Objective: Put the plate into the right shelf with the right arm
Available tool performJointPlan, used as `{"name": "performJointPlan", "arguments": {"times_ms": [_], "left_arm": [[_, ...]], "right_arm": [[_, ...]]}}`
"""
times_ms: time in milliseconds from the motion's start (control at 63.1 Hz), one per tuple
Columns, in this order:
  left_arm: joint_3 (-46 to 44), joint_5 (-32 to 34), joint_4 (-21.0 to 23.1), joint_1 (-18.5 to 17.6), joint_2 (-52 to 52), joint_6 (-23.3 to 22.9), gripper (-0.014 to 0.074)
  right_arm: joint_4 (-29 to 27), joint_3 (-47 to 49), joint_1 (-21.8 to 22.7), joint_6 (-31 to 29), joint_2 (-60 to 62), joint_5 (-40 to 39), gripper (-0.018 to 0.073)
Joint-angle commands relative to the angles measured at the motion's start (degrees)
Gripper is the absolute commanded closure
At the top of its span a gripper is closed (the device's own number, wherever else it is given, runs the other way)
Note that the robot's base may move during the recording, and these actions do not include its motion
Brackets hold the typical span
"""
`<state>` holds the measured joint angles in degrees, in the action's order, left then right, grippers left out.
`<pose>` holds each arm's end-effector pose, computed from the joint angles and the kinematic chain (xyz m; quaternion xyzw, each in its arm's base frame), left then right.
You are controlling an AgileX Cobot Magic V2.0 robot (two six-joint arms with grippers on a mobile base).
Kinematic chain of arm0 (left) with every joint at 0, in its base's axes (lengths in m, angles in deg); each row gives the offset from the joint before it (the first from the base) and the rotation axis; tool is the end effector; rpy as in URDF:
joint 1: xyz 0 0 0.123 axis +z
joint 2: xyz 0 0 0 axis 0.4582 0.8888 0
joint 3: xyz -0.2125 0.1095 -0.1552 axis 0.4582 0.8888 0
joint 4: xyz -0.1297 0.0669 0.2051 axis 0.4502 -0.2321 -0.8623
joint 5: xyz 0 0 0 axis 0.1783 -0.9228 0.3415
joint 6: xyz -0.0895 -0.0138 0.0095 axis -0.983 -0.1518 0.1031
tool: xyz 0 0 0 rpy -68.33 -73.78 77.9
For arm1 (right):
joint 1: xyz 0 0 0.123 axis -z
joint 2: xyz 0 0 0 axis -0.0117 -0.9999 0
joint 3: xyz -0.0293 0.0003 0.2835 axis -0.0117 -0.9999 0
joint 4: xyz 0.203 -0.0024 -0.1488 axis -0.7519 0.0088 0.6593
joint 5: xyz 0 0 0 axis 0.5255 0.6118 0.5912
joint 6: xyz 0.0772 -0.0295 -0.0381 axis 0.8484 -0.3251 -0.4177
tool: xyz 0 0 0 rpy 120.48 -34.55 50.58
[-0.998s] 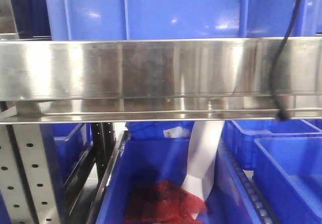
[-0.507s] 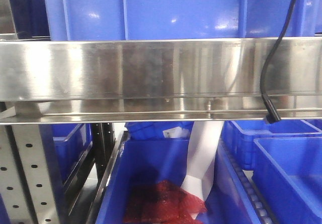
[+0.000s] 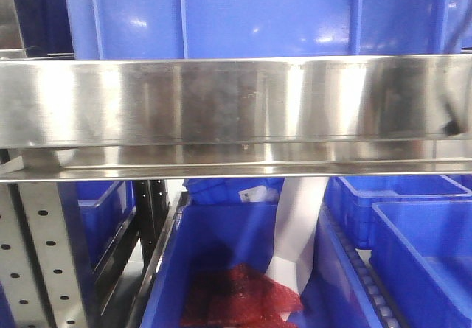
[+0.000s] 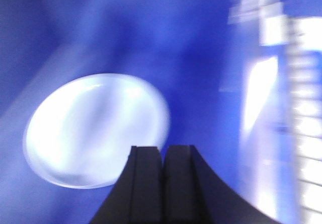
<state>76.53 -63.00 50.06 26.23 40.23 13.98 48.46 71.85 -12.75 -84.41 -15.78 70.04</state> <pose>0.0571 -0.0017 0.1983 0.0171 0.7010 -0.0002 0.7129 0.3543 0.0797 0.4415 -0.0571 0.8706 0.0948 0.4793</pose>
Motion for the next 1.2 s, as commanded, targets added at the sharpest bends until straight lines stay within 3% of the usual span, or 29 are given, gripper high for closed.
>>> {"name": "performJointPlan", "arguments": {"times_ms": [0, 127, 285, 475, 602, 903, 1188], "left_arm": [[0.59, 5.16, 0.47, -0.11, -0.59, -0.40, 0.0724], [0.59, 5.16, 0.47, -0.11, -0.59, -0.40, 0.0724], [0.59, 5.16, 0.47, -0.11, -0.59, -0.40, 0.0724], [0.59, 5.16, 0.47, -0.11, -0.59, -0.40, 0.0724], [0.59, 5.16, 0.47, -0.11, -0.59, -0.40, 0.0724], [0.59, 5.16, 0.47, -0.11, -0.59, -0.40, 0.0724], [0.59, 5.16, 0.47, -0.11, -0.59, -0.40, 0.0724]], "right_arm": [[0.43, -1.02, 1.61, -0.20, 6.57, -5.50, 0.0506], [2.13, -9.40, 2.66, -0.20, 13.55, -10.61, 0.0506], [5.91, -26.17, 2.96, -0.20, 24.97, -24.45, 0.0506], [6.01, -46.56, 2.96, -0.20, 37.77, -42.08, 0.0506], [6.01, -57.92, 2.96, -0.20, 45.56, -48.90, 0.0506], [6.39, -77.02, 2.96, -0.20, 62.47, -50.90, 0.0506], [6.39, -79.46, 2.96, -0.20, 67.50, -50.45, 0.0506]]}}
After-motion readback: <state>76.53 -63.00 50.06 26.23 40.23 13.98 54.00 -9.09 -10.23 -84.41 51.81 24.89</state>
